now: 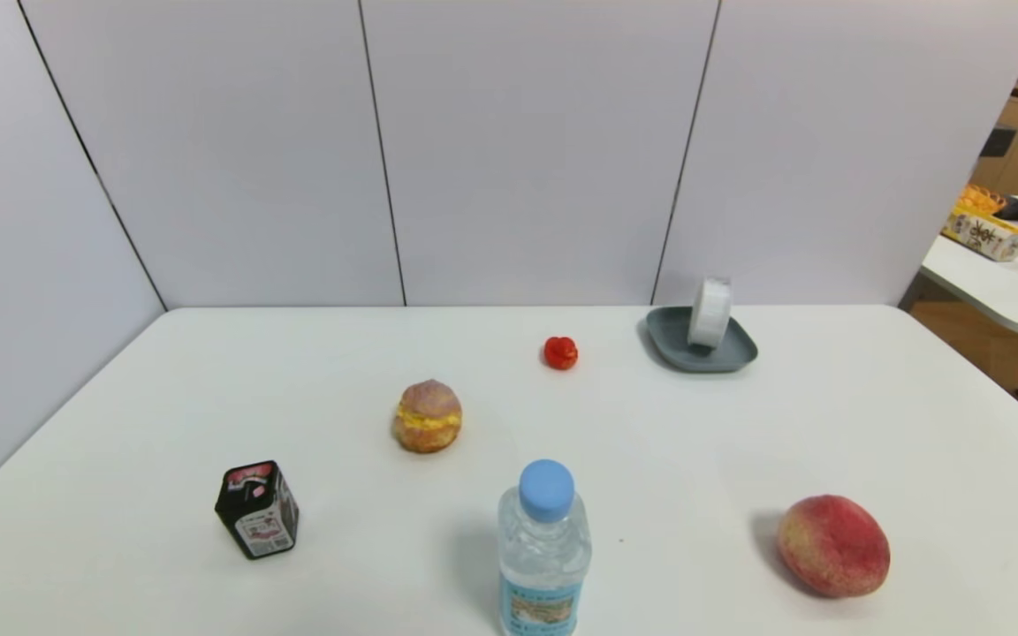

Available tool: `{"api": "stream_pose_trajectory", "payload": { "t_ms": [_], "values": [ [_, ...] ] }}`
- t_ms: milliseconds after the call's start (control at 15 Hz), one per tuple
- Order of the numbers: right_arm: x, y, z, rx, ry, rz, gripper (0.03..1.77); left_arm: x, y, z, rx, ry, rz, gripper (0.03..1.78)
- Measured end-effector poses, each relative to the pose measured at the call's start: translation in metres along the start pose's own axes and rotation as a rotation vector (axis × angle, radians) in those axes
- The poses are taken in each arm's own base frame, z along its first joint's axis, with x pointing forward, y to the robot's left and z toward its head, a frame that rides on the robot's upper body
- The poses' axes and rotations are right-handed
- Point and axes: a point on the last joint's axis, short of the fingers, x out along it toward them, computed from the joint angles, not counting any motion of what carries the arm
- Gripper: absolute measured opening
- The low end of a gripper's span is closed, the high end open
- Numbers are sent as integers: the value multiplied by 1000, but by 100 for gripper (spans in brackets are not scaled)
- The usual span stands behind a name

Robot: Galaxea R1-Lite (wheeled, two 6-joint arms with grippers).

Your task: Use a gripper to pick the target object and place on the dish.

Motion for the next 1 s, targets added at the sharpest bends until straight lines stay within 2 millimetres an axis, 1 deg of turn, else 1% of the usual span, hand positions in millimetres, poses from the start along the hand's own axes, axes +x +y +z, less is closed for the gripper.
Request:
{"api": "stream_pose_trajectory", "payload": {
  "t_ms": [1000],
  "values": [
    [0,0,0,0,1,0,171,0,0,0,0,0,0,169]
  ]
}}
